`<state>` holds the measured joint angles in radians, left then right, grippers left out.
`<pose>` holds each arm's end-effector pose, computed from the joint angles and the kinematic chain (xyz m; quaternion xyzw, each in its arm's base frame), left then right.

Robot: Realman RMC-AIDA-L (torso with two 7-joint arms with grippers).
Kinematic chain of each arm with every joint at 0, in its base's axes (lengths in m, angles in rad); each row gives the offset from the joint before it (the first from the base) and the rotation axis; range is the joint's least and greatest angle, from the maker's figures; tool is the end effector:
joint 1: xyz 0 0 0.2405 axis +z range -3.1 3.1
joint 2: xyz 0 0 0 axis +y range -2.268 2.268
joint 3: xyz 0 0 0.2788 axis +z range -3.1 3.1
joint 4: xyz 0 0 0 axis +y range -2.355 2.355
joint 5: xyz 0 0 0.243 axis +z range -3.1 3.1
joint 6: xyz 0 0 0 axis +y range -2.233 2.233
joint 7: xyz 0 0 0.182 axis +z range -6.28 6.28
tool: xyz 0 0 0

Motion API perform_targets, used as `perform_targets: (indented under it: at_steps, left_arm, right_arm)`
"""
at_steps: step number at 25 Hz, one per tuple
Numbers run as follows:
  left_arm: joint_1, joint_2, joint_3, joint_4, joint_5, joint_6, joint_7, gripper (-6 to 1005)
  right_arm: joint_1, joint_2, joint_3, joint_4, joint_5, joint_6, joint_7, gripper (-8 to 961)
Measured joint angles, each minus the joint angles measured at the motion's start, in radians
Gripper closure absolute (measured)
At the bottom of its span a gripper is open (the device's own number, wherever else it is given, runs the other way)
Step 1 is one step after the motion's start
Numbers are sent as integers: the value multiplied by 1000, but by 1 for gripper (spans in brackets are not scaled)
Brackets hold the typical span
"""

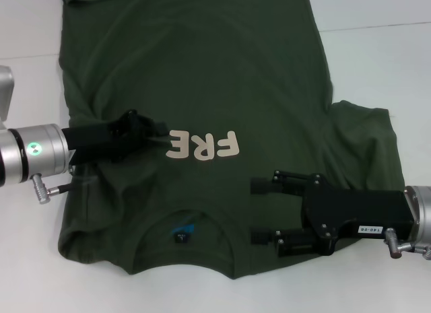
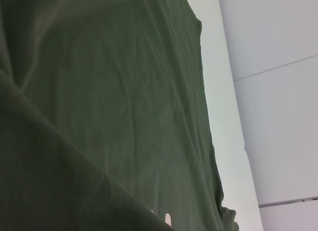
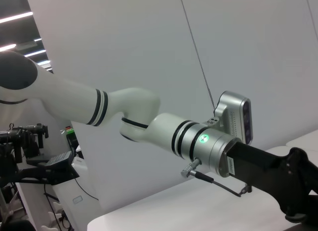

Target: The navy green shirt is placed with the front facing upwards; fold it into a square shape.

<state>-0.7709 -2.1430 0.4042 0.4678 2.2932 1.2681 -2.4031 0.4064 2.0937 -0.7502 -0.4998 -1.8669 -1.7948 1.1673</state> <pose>-0.2586 0.4355 -0.1009 -0.6850 -0.6812 -0.2526 0.0545 0.2844 0.2959 -0.0674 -0.9165 0.1834 0.3529 0.0421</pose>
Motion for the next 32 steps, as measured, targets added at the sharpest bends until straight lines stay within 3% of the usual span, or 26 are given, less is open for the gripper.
perform_targets:
  at_steps: [7,16,25,32]
  left_arm:
    - [-13,1,14,-5,0,-2,18,980]
    - [-4,12,20,-5,5,-9,13,837]
    - [3,24,64,38,9,35,-11,478]
    - [129,36,70,242,12,99,-122,175]
  right_arm:
    - [0,-1,0,0,0,2,0,57]
    - [1,-2,0,0,4,3,0,57]
    - [6,-2,0,0,5,5,0,57]
    - [8,-2,4,0,6,5,0,58]
